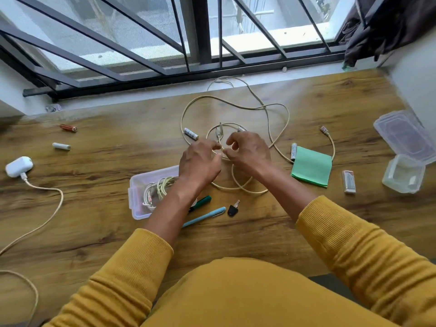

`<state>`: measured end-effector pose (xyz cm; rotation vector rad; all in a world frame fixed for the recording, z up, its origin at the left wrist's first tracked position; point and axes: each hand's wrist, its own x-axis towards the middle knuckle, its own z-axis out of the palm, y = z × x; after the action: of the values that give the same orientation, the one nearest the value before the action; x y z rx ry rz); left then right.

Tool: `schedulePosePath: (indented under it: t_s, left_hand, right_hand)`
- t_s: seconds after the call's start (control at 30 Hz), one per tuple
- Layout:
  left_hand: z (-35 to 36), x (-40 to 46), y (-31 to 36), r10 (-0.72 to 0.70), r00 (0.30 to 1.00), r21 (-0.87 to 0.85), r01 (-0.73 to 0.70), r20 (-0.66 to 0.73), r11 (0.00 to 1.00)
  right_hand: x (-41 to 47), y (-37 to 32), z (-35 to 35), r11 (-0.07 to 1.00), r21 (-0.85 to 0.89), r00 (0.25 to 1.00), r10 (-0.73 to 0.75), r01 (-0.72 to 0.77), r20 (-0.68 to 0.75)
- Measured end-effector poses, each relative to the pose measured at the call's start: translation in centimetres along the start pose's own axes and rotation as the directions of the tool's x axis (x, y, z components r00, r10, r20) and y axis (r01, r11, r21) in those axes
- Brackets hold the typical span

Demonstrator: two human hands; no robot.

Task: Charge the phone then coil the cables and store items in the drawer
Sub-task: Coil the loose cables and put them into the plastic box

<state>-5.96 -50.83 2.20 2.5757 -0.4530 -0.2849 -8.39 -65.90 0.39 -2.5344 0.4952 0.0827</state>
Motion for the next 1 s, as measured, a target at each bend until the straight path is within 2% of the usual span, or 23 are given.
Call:
schedulePosePath:
  t_s: [0.13,0.27,0.43,0.6,0.7,0.8,0.9,1.0]
  left_hand:
    - [0.1,0.2,-0.2,-0.021,1.000,-0.019,0.021,0.000,1.000]
    - [0.3,0.2,-0.3,-0.048,0.998,-0.085,0.044,-0.049,0.995]
    - [-0.1,-0.1,0.2,-0.062,0.993,-0.141,0.048,-0.096,0.989]
    - [-0.7,-1.2,1.5,-0.029,0.996,-0.282,0.003,-0.086,0.959]
    - [-0.7,-1.8,2.4,0.101,0.992,-0.397,-0.125,-0.080,0.909]
    - [-0.7,-2.4,3.7,0.206,0.974,-0.553,-0.225,-0.098,0.802]
    - [-0.4,-2.6,4.5,0.254,0.958,-0.674,-0.276,-0.134,0.685]
    - [-0.4,-2.8,5.0,0.288,0.949,-0.726,-0.290,-0.131,0.624]
  right_hand:
    - [0.8,-0.7,0.8,0.994,-0.098,0.997,-0.038,0.044,0.060]
    - [0.6,-0.5,0.7,0.998,-0.058,0.999,-0.034,0.035,0.023]
    - [-0.7,-0.3,-0.9,0.986,0.166,0.996,-0.006,0.022,-0.092]
    - [-2.4,-0.8,-4.1,0.896,0.437,0.987,-0.012,0.082,-0.160]
    - [-3.2,-1.2,-6.0,0.747,0.656,0.990,-0.021,0.106,-0.137]
    - [-4.0,-1.4,-7.9,0.512,0.849,0.992,-0.073,0.129,-0.107]
    - [-4.8,-1.5,-9.9,0.290,0.953,0.994,-0.094,0.085,-0.060]
    - [-5.7,-1.3,-11.8,0.152,0.988,0.993,-0.122,0.009,0.009]
